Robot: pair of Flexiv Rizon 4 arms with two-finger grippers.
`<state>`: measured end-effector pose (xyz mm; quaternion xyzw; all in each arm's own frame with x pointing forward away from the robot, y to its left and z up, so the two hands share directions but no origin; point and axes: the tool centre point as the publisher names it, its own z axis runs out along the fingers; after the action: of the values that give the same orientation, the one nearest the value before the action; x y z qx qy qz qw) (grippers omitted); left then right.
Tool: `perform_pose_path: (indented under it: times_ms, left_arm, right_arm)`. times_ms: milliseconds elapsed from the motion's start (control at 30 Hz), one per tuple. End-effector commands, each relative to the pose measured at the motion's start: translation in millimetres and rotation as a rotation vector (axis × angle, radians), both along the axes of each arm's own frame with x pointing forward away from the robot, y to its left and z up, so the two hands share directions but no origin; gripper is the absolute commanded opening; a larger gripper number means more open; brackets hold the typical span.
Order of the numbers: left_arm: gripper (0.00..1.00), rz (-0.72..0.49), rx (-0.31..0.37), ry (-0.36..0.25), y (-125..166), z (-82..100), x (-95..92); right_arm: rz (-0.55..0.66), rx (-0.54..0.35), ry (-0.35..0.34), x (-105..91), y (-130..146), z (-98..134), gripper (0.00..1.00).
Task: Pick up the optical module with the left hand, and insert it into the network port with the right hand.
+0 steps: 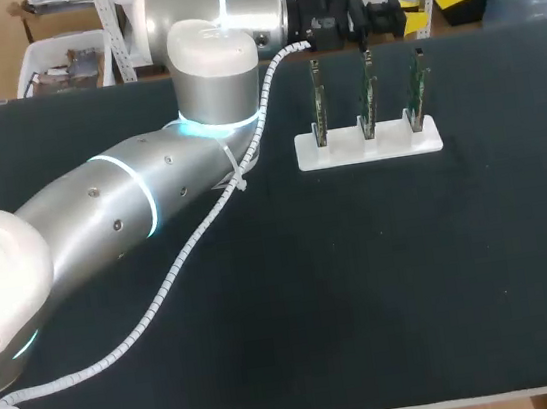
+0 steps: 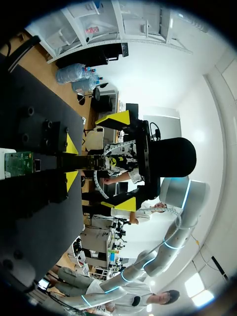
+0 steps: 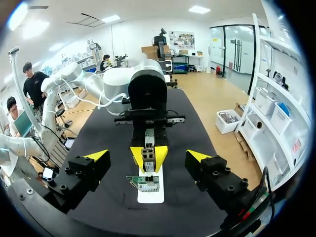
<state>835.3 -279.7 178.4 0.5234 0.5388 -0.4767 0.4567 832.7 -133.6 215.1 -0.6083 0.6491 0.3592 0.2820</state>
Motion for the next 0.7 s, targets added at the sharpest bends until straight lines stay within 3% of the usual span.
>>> perform_pose_path:
  times_ms: [33, 700]
  left_arm:
    - [0.0, -0.313, -0.009, 0.041, -4.8, -0.9, 10.9]
    - [0.0, -0.313, -0.009, 0.041, -4.8, -0.9, 10.9]
  right_arm:
    - [0.217, 0.023, 0.161, 8.4, 2.3, 0.7, 1.0]
    - [0.248, 0.017, 0.175, 9.3, 11.8, -0.7, 1.0]
